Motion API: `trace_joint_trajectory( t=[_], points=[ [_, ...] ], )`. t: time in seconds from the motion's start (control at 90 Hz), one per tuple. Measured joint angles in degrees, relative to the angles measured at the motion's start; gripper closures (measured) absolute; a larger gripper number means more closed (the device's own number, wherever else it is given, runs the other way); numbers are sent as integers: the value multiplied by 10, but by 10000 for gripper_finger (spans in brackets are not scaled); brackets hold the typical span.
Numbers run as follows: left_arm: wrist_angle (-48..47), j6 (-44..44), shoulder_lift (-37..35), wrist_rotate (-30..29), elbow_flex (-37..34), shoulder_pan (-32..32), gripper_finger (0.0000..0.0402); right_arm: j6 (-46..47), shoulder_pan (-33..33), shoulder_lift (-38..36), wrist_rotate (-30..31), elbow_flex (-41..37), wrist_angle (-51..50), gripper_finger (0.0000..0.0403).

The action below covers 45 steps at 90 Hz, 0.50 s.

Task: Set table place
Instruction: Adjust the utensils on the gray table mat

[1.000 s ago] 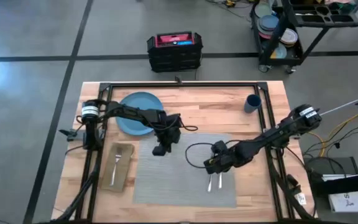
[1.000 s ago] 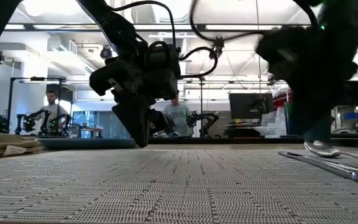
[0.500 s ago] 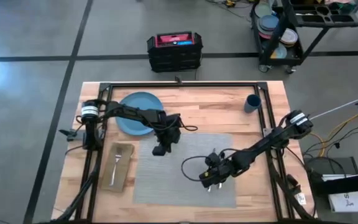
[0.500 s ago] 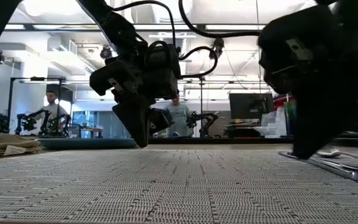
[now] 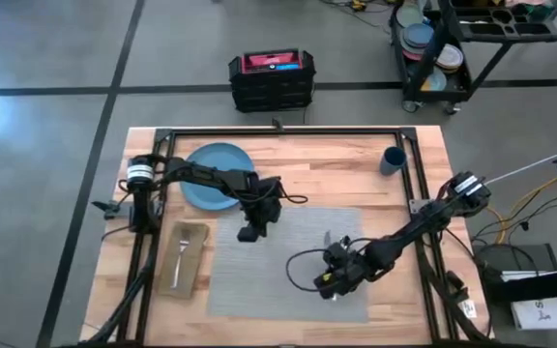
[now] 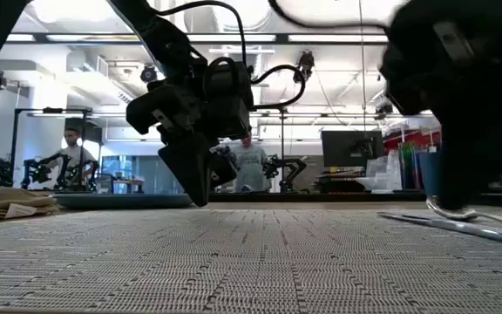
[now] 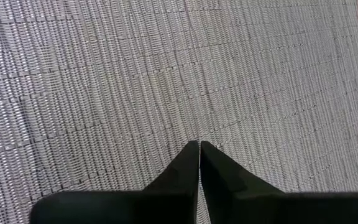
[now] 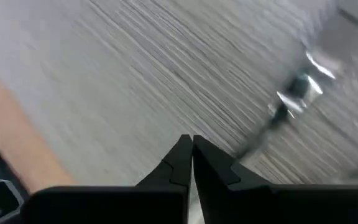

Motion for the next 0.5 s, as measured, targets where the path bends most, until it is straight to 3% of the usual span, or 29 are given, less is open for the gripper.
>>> trace_joint_trajectory(
  t=[0.1, 0.3, 0.5],
  points=[
    [1, 0, 0, 0, 0, 0, 401, 26, -2, -7, 32, 11, -55, 403],
    [4, 0, 0, 0, 0, 0, 401, 171, -5, -12, 75, 33, -272, 403],
    [9, 0, 0, 0, 0, 0, 401, 153, -35, -13, 67, 24, -274, 403]
  ],
)
